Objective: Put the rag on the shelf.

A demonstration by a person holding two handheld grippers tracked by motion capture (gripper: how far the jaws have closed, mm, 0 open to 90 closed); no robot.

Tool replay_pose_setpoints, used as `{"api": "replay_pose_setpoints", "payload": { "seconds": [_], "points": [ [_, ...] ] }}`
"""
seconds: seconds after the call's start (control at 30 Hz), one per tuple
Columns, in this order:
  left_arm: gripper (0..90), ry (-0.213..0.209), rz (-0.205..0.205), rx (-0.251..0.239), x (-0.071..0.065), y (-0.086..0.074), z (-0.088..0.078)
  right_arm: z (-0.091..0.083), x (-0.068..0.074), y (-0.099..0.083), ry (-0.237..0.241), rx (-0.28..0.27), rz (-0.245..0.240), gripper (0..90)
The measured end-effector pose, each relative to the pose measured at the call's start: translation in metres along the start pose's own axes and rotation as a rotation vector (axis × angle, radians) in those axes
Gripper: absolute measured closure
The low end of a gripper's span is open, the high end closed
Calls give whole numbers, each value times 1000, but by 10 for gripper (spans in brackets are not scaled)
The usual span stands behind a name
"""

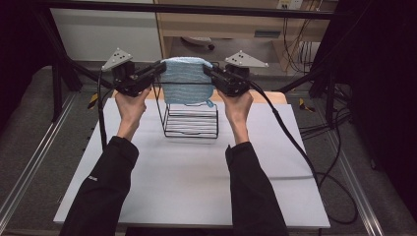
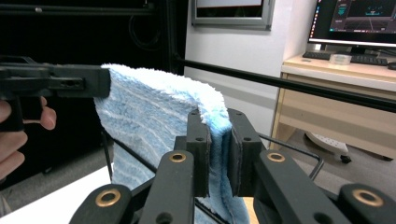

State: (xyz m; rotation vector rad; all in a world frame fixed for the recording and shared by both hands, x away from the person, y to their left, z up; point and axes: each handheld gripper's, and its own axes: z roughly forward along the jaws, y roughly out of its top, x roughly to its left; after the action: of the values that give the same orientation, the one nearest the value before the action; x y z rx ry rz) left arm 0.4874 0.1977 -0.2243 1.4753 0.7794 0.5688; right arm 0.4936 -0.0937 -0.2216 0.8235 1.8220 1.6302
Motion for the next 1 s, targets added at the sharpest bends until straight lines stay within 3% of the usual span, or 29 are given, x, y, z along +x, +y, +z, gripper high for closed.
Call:
{"api": "replay_pose_setpoints", "payload": {
  "seconds": [0.5,1.0],
  "points": [
    [821,-28,18,34,3,-10,-6,-2,0,-4,34,36,-42,808],
    [811,-56,60,114,-6,-16,-19,-16,6,-11,91,77,-95,797]
  ]
}}
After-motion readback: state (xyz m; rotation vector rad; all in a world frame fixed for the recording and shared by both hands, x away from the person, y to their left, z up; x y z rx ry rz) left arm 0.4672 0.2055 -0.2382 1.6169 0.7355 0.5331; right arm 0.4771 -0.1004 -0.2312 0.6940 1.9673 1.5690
